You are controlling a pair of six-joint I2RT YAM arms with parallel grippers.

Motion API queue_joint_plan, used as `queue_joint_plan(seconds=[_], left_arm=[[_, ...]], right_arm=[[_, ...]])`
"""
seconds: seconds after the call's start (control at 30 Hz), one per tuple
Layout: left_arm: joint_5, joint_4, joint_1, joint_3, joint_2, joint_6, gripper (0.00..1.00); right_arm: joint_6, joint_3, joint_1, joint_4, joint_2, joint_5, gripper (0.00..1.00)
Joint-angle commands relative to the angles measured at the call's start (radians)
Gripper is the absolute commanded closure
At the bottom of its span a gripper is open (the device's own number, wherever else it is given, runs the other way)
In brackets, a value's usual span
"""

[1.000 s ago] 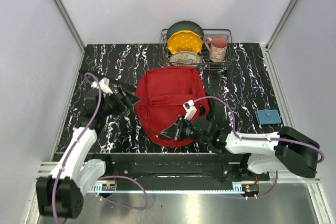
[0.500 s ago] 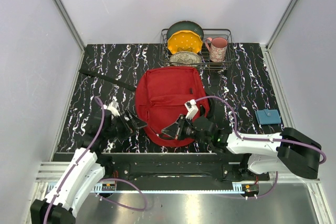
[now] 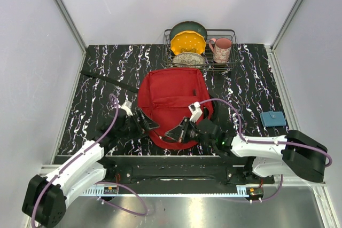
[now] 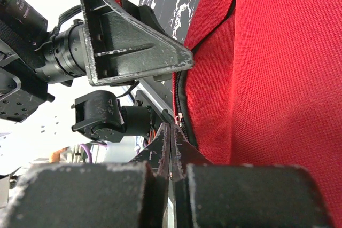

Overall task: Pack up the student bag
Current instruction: Zip the student bag at the center of the board.

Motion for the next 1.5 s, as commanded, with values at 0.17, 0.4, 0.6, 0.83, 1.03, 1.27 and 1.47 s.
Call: queue_joint_plan(seconds=[0.17, 0.4, 0.6, 0.83, 1.03, 1.27, 1.47], left_arm=[[-0.101, 0.155, -0.048, 0.015, 0.037, -0.052, 0.46], [-0.172, 0.063, -0.046, 0.056, 0.031, 0.002, 0.81], [-0.187, 0.031, -0.029, 0.07, 0.014, 0.02, 0.95], [-0.16, -0.032, 0.055, 0.074, -0.021, 0.078, 1.0], [-0.14, -0.129, 0.162, 0.105, -0.066, 0.158, 1.0], [-0.083, -0.187, 0.285, 0.148, -0.087, 0.223, 1.0], [-0.053, -0.208, 0.326, 0.174, -0.078, 0.253, 1.0]], right_arm=[[0.017, -0.043, 0.005, -0.001, -0.093, 0.002, 1.0], [0.047, -0.111, 0.005, -0.073, -0.22, 0.06, 1.0], [0.046, -0.132, 0.006, -0.169, -0.34, 0.115, 1.0], [0.055, -0.162, 0.005, -0.36, -0.541, 0.225, 1.0], [0.029, -0.148, 0.003, -0.5, -0.688, 0.3, 1.0], [-0.017, -0.088, 0.003, -0.574, -0.668, 0.316, 1.0], [0.006, -0.089, 0.003, -0.56, -0.627, 0.296, 1.0]])
